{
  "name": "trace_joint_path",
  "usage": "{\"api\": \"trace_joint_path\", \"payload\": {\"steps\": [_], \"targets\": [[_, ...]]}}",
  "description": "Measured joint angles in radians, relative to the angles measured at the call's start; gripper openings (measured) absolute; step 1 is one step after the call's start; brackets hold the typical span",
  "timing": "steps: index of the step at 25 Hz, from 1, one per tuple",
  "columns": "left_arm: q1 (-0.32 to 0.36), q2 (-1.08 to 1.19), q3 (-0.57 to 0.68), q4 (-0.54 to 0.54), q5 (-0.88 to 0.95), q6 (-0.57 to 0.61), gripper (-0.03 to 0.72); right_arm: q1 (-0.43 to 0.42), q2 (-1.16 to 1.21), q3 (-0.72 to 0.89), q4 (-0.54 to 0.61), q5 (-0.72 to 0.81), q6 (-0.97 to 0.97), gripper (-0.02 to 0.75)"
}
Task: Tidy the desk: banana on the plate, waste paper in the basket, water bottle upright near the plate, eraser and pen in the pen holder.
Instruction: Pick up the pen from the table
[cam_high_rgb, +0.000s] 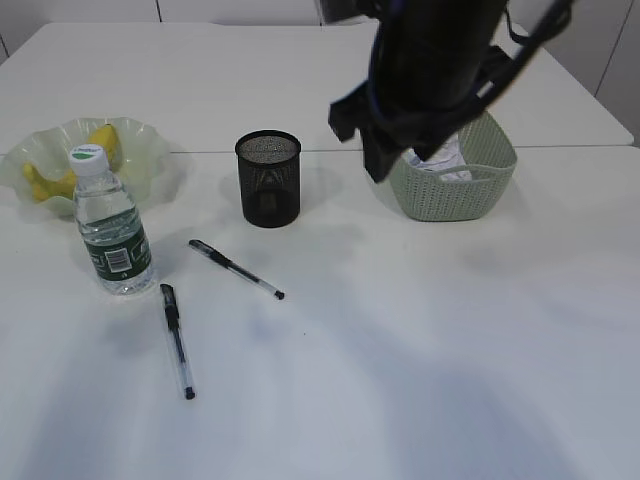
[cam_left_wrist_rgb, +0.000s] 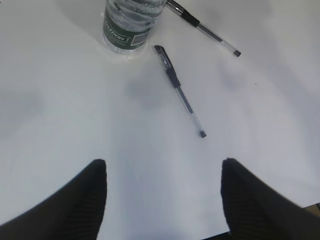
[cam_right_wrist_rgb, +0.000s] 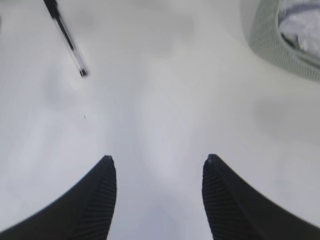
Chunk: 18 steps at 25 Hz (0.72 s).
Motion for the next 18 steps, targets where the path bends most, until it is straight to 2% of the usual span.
{"api": "trace_joint_path", "payload": {"steps": [6, 9, 14, 18], "targets": [[0.000, 0.000, 0.000, -0.071, -0.034, -0.027, 0.508, 0.000, -0.204, 0.354, 0.010, -0.051, -0.004, 0.410], [-0.003, 0.000, 0.000, -0.107, -0.050, -0.029, 0.508, 0.000, -0.278, 0.474, 0.014, -0.080, -0.004, 0.410], [-0.061, 0.000, 0.000, -0.104, -0.069, -0.056, 0.491, 0.000, -0.326, 0.550, 0.014, -0.090, -0.004, 0.410], [-0.140, 0.000, 0.000, -0.030, -0.094, -0.135, 0.486, 0.000, -0.328, 0.552, 0.014, -0.105, -0.004, 0.410]]}}
